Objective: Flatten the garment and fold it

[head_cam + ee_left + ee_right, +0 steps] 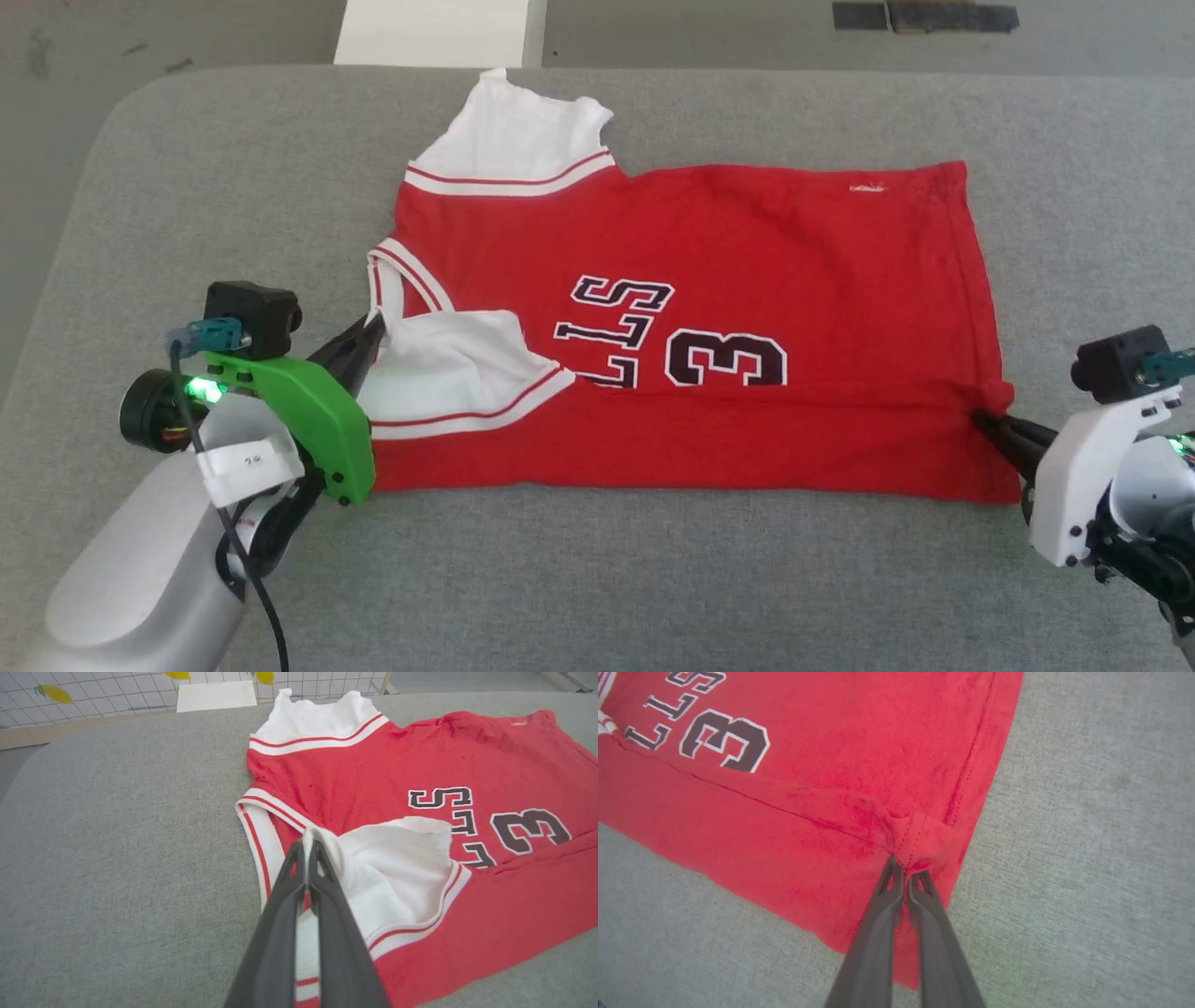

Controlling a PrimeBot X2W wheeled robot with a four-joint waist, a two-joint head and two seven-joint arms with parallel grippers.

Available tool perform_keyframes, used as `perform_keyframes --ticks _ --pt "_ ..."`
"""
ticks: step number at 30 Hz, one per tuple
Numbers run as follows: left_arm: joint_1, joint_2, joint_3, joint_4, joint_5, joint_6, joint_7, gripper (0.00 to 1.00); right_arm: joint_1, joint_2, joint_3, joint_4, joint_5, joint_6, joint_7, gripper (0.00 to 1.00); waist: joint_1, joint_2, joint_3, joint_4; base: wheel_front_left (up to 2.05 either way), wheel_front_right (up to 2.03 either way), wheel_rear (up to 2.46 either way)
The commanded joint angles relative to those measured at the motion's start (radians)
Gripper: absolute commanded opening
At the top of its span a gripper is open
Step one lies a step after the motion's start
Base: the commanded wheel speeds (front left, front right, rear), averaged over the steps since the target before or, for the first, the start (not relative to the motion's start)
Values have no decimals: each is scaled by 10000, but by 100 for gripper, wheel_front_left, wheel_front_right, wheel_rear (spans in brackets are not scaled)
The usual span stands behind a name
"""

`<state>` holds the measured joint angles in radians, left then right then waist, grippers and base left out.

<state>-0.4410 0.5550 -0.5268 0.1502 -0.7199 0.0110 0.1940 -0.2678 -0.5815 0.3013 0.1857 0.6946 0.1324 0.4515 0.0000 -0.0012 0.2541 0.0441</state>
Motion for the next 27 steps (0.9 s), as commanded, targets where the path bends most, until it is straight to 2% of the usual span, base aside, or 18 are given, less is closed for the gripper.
perform_keyframes --ticks 1,6,7,8,9,14,17,22,27 --pt "-269 -109 -53 239 98 -60 -14 0 -243 75 103 105 -40 -17 -38 0 0 12 160 -82 0 0 0" --pt "-628 -495 -233 1491 167 -148 -138 0 -602 205 401 529 -195 -17 -272 0 0 12 279 -119 0 0 0" --pt "-681 -551 -245 1705 181 -161 -204 31 -637 260 373 665 -203 -17 -291 0 0 12 282 -127 0 0 0" --pt "-746 -623 -244 1961 210 -150 -318 100 -694 310 362 766 -280 -17 -391 49 0 12 274 -134 0 0 0" --pt "-793 -683 -254 2142 228 -157 -398 100 -726 359 348 845 -330 -17 -470 100 0 12 256 -138 0 0 0" --pt "-816 -973 -269 2771 195 -238 -875 100 -732 433 282 1021 -711 -17 -785 100 0 12 -79 -107 0 0 0" --pt "-577 -1163 -29 2873 -66 -106 -1257 100 -533 645 -6 934 -1019 -17 -980 100 0 12 -390 -104 0 0 0" --pt "227 -1390 327 2486 -405 320 -1905 100 167 1617 -1267 832 -1954 -17 -718 100 0 12 -905 -126 0 0 0" --pt "1051 -1451 432 1615 -341 1066 -2227 100 1005 2938 -2935 364 -3365 -17 223 100 0 12 -1238 -60 0 0 0"
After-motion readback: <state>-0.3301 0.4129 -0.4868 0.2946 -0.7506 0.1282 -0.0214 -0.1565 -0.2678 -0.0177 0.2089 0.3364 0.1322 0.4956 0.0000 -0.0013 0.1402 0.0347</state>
